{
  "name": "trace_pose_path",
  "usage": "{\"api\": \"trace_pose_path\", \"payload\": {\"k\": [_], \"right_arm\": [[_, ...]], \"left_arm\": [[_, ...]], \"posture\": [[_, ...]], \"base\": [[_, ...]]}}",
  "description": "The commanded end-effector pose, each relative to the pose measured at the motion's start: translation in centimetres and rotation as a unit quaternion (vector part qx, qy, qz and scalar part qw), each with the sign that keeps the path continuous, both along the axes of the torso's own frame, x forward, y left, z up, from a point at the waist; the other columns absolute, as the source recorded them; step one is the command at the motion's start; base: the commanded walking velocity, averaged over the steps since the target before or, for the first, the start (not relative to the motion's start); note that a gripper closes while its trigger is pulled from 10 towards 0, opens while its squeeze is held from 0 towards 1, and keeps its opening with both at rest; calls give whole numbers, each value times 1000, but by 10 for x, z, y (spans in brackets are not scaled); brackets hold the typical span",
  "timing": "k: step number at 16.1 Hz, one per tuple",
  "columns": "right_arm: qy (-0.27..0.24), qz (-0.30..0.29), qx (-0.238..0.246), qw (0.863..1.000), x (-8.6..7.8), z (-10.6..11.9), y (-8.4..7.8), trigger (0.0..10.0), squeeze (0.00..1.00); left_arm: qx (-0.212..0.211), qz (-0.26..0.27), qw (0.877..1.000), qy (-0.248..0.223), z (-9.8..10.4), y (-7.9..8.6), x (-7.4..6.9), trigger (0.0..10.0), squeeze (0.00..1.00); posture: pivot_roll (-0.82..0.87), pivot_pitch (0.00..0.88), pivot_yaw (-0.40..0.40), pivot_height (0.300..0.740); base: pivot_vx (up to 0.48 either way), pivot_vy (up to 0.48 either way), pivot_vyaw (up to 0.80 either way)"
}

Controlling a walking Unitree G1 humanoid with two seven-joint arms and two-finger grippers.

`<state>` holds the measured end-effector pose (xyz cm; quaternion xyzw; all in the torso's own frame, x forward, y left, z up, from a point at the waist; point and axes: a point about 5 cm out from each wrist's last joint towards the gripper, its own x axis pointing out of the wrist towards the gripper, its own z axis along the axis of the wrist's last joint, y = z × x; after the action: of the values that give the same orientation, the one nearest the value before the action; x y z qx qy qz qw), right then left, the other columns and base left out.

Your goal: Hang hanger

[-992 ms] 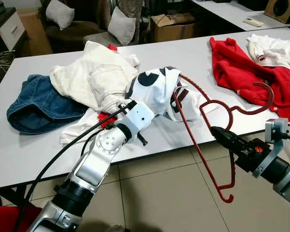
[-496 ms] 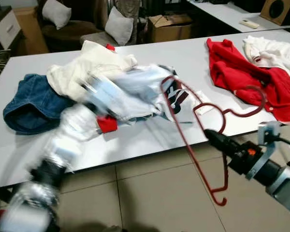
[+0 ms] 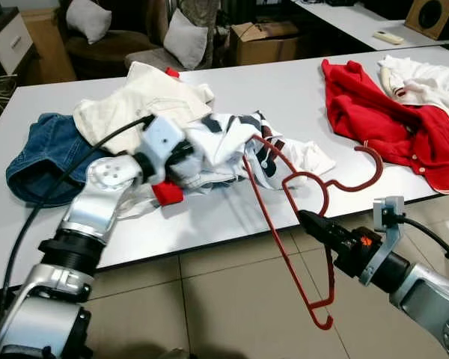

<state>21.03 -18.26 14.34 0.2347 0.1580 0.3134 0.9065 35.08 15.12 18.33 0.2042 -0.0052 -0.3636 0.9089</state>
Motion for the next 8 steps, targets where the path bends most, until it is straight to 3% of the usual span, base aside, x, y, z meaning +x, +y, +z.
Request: {"api": "trace_pose_path", "payload": {"k": [1,2,3,6,8], "right_arm": [[-12,11,6,1000,1,7,3,10000,0],[-13,11,7,1000,2,8,3,10000,0],[-15,12,8,1000,2,10,3,10000,0],[-33,20,22,999,4,20,5,10000,0],[-56,41,36,997,3,30,5,10000,0]], "left_arm": [[-25,-28,999,-12,11,-4,-7,10000,35],[-24,-39,999,-19,12,-6,-9,10000,737],[-29,-58,998,-23,14,-8,-15,10000,1000],[-40,-98,994,-22,22,-13,-33,10000,1000],[-49,-168,984,23,25,-24,-52,10000,1000]], "posture": [[-206,0,30,740],[-206,0,29,740],[-208,0,27,740],[-208,0,15,740],[-204,0,9,740]], "base": [[0,0,0],[0,0,0],[0,0,0],[0,0,0],[0,0,0]]}}
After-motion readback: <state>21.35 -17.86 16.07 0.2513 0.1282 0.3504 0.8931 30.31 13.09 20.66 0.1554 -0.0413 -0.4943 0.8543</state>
